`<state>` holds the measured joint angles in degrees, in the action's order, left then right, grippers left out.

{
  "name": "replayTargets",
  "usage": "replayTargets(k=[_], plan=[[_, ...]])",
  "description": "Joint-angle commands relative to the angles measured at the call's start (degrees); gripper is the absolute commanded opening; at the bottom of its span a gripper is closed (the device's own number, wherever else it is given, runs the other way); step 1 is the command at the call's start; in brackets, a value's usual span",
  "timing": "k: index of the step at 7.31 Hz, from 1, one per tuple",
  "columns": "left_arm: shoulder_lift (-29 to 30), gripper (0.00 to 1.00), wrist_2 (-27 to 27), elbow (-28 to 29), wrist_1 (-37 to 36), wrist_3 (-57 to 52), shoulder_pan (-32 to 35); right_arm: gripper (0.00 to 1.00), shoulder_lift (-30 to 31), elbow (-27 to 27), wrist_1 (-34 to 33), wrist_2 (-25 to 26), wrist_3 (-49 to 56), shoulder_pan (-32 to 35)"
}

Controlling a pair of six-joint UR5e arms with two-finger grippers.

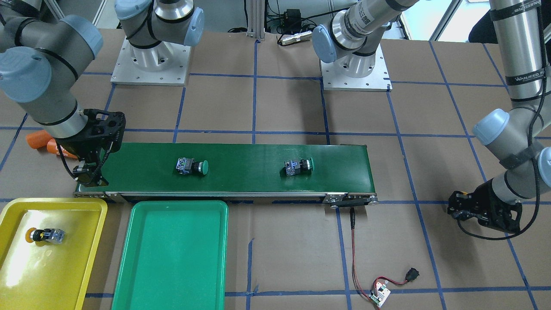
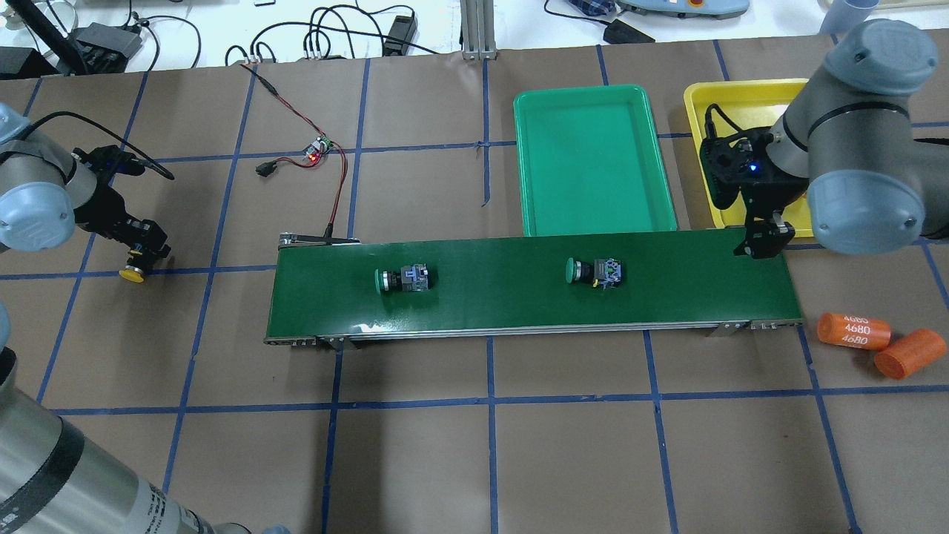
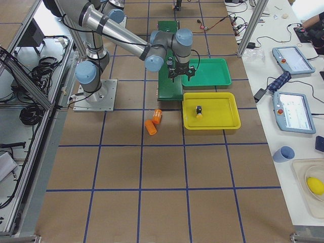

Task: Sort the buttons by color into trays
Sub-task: 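Release the yellow button in the yellow tray and return the right gripper to the belt, then place a yellow button on the belt with left gripper while right grasps green button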

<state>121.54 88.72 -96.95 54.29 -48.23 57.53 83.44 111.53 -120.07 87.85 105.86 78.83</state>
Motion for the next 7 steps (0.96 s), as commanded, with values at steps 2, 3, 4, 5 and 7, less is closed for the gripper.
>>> replayTargets(k=[2, 3, 4, 5, 7], plan=[[-3.82, 0.0, -0.04, 0.8, 3.6, 0.33, 2.49, 1.0, 0.75, 4.46, -0.86, -0.4, -1.09, 3.61], [-7.68, 0.0, 0.13, -0.33, 5.11, 0.16, 6.85, 1.0, 1.11, 6.4, -2.7, -0.31, -2.31, 4.31], [-12.5, 0.0, 0.13, -1.3, 12.0, 0.15, 11.6, 1.0, 1.11, 6.59, -2.98, -0.14, -4.24, 5.36], [-16.82, 0.0, 0.31, -2.7, 19.9, 1.02, 15.91, 1.0, 0.94, 6.51, -3.07, -0.23, -5.91, 6.16], [-22.11, 0.0, 0.04, -7.61, 21.47, 1.64, 26.7, 1.0, 0.67, 6.33, -3.16, -0.23, -7.07, 7.39]])
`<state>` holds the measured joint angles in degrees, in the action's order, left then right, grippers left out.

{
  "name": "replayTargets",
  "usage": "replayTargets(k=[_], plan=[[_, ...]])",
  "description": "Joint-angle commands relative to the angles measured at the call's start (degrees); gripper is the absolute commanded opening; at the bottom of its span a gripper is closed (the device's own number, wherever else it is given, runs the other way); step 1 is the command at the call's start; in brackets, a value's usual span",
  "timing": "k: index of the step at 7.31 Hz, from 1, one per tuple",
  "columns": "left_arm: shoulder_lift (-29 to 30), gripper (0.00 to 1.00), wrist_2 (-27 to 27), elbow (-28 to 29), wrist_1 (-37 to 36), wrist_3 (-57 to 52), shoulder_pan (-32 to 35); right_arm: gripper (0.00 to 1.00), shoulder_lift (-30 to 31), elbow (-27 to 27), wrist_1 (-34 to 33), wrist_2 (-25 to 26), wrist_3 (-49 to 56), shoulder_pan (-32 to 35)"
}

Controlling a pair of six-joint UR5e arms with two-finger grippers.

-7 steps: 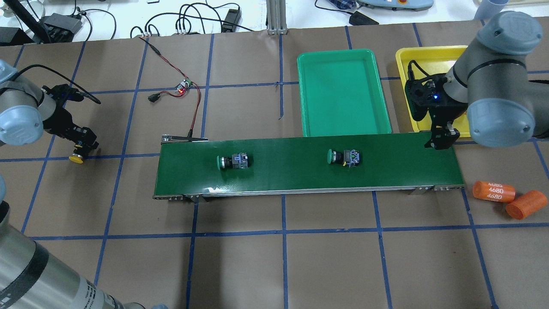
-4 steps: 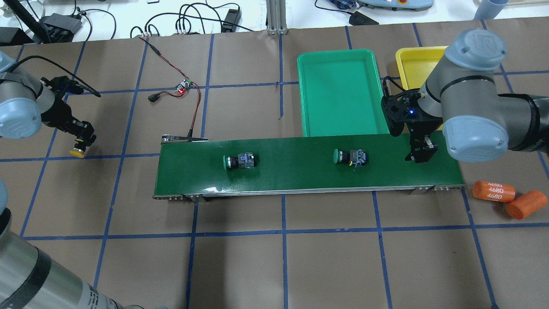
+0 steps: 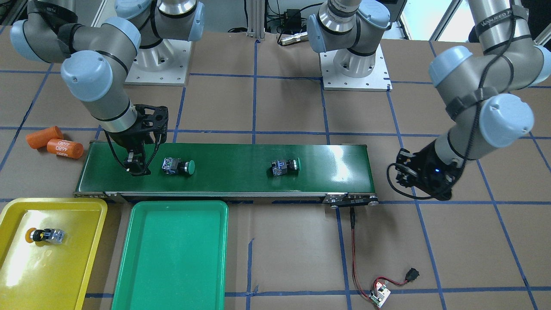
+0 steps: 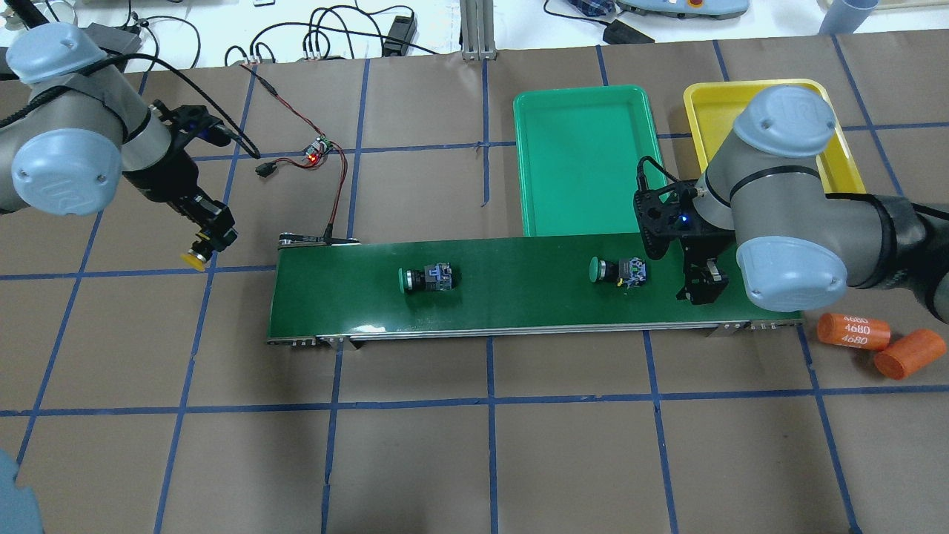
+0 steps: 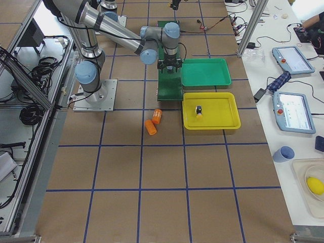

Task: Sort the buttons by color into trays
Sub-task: 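Place a yellow button on the belt with left gripper while right grasps green button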

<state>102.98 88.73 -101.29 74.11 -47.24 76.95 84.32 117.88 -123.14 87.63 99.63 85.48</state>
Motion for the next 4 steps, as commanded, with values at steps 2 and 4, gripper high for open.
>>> replayTargets(k=[2, 4], plan=[[-3.85, 0.0, 0.83, -5.23, -2.35, -8.15, 18.54, 1.0, -0.47, 0.07, -0.69, -0.09, -5.29, 1.18], [-2.62, 0.0, 3.18, -6.72, -5.72, -25.79, 19.03, 1.0, -0.82, 0.24, -0.78, -0.1, -5.58, 1.8]])
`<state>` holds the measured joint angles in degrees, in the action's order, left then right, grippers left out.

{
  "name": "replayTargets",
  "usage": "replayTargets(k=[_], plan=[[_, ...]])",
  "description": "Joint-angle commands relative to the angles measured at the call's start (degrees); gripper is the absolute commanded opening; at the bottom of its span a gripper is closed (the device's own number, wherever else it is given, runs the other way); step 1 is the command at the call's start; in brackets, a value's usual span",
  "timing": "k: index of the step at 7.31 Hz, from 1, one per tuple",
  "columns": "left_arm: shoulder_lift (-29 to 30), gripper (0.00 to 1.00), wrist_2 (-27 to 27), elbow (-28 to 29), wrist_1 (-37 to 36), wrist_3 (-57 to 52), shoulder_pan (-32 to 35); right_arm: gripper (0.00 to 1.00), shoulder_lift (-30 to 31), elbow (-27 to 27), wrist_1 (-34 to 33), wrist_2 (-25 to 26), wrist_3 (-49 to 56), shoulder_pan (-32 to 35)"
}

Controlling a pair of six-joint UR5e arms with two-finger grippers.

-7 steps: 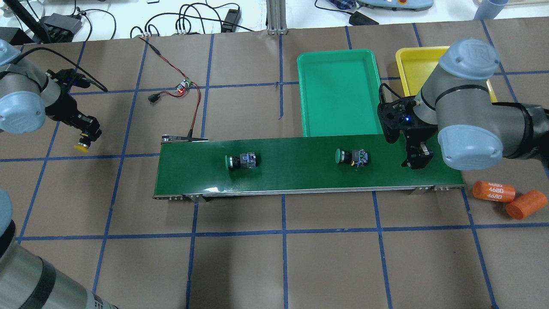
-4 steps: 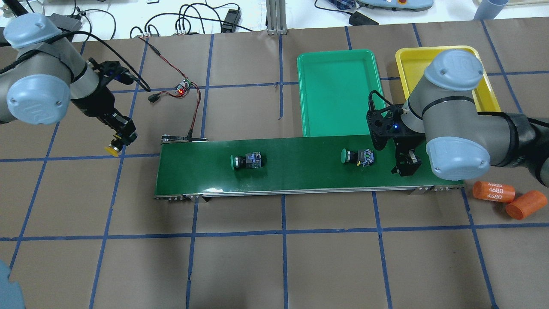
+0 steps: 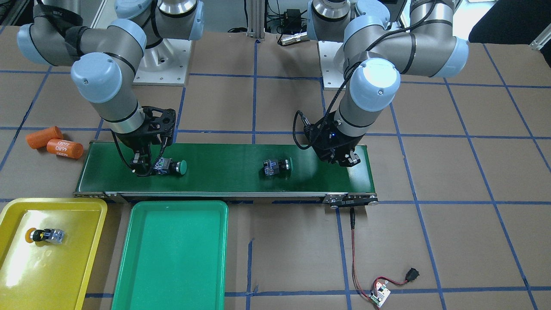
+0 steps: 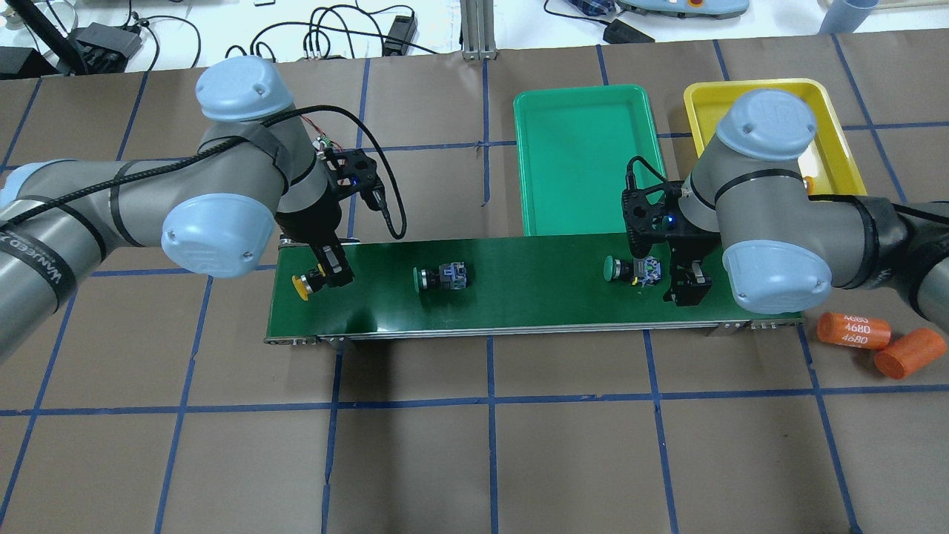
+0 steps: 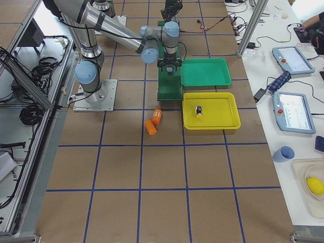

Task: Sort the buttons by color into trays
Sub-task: 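Place a yellow button on the belt with left gripper while right grasps green button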

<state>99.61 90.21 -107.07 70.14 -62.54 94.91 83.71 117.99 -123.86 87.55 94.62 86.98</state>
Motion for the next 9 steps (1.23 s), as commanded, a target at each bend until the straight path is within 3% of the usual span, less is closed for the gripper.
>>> replayTargets(k=[1, 2, 3, 4, 5, 6, 8, 9], plan=[[1.64, 0.0, 1.98, -1.12, -5.76, -17.02, 0.89, 1.0, -1.26, 0.22, -0.5, -0.01, -0.49, 0.3], [2.43, 0.0, 1.99, -2.0, -7.28, -19.0, 0.89, 1.0, -2.14, 0.22, -1.55, 0.34, -0.49, 0.3], [2.7, 0.0, 1.9, -3.83, -8.69, -19.46, 0.63, 0.89, -2.32, 0.13, -1.65, 0.51, -0.4, 0.3], [3.13, 0.06, 1.81, -5.42, -13.67, -19.64, 0.63, 0.51, -2.59, -0.22, -1.48, 1.3, -0.14, 0.21], [3.23, 0.95, 1.72, -7.17, -15.46, -18.59, 0.8, 0.08, -2.5, -0.31, -1.3, 1.65, -0.4, 0.21], [2.36, 1.0, 1.64, -7.54, -15.65, -19.37, 0.8, 0.0, -2.5, -0.57, -1.38, 2.61, -0.49, 0.21], [1.65, 1.0, 1.37, -5.1, -15.39, -22.6, 0.72, 0.0, -2.5, -4.15, -1.56, 2.71, -0.75, 0.21], [1.3, 1.0, 1.2, -1.16, -12.51, -24.11, -0.42, 0.0, -5.11, -8.7, -1.39, 2.63, -0.75, 0.21]])
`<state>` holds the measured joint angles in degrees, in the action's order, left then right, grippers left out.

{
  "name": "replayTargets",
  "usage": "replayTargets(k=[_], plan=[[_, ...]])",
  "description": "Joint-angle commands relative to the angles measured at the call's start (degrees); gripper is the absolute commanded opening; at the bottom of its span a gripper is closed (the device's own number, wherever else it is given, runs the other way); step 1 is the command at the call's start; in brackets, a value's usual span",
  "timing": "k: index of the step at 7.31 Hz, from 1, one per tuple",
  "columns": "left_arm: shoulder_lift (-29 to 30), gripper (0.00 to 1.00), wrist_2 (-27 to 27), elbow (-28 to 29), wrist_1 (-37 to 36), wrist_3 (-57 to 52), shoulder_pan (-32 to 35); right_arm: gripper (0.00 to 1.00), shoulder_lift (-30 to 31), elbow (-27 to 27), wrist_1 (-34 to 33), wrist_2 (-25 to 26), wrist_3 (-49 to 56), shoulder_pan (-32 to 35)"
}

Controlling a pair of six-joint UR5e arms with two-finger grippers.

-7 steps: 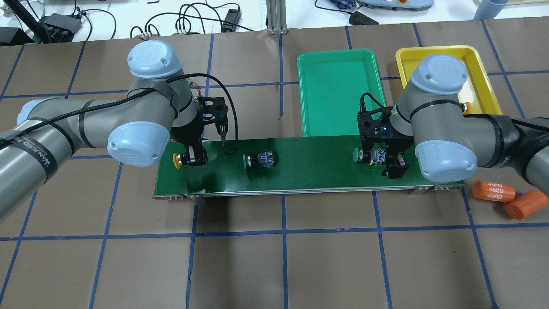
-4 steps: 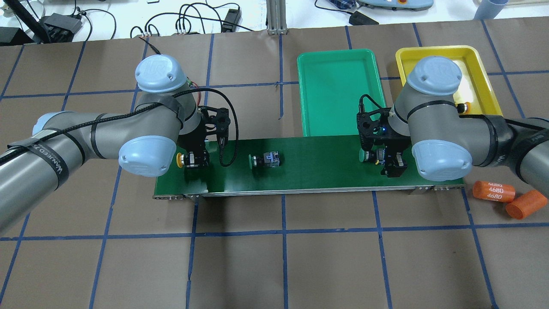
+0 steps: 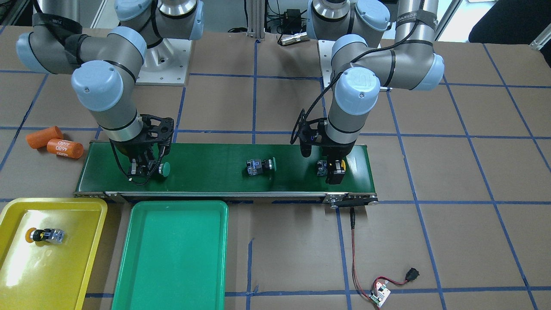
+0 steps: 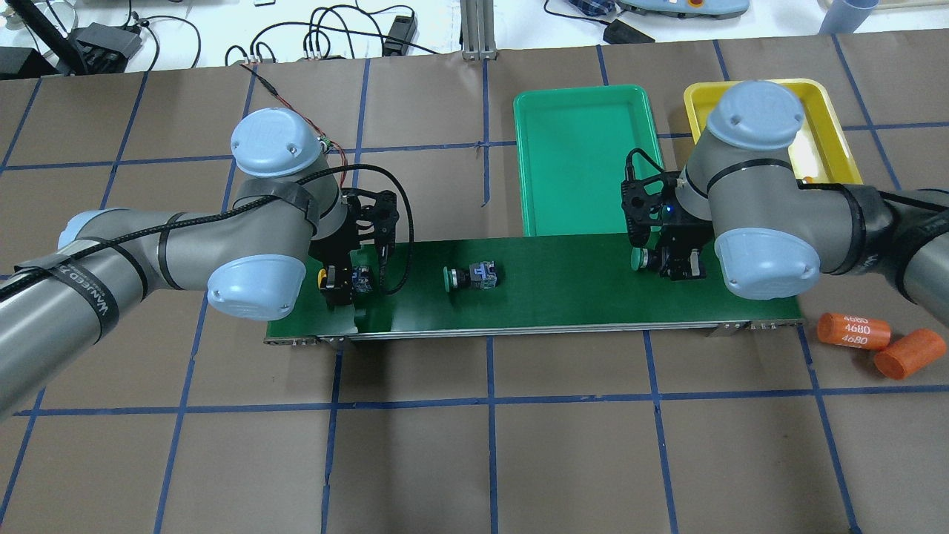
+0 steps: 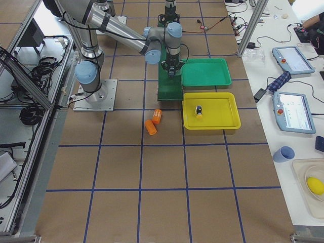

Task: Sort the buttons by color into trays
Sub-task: 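Drop the green button into the green tray while the left gripper lifts away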

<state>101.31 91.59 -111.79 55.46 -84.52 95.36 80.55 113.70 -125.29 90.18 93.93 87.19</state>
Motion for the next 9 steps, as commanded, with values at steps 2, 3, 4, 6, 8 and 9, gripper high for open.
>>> replayTargets(k=[2, 3, 4, 6, 8, 9], plan=[[-1.63, 1.0, -0.8, 11.47, 12.62, 5.45, -5.42, 0.0, -10.73, -16.0, 0.4, -0.35, -0.06, 0.0], [-1.81, 1.0, -0.89, 16.38, 19.18, 10.82, -6.14, 0.0, -15.21, -19.36, 0.23, -1.05, 0.03, 0.0], [-2.6, 1.0, -0.8, 21.39, 26.38, 20.79, -6.06, 0.14, -18.38, -20.09, -0.04, -1.67, 0.2, 0.08], [-4.27, 1.0, -0.19, 25.83, 36.27, 36.13, -5.36, 1.0, -20.16, -19.57, 0.66, -3.42, 0.64, 0.35], [-5.94, 1.0, -0.63, 24.87, 40.67, 57.26, -5.01, 1.0, -18.34, -19.92, 1.88, -3.17, 0.91, 0.35], [-5.95, 1.0, -0.37, 24.87, 40.69, 62.85, -4.14, 1.0, -14.93, -19.66, 5.81, -2.82, 1.08, 0.26]])
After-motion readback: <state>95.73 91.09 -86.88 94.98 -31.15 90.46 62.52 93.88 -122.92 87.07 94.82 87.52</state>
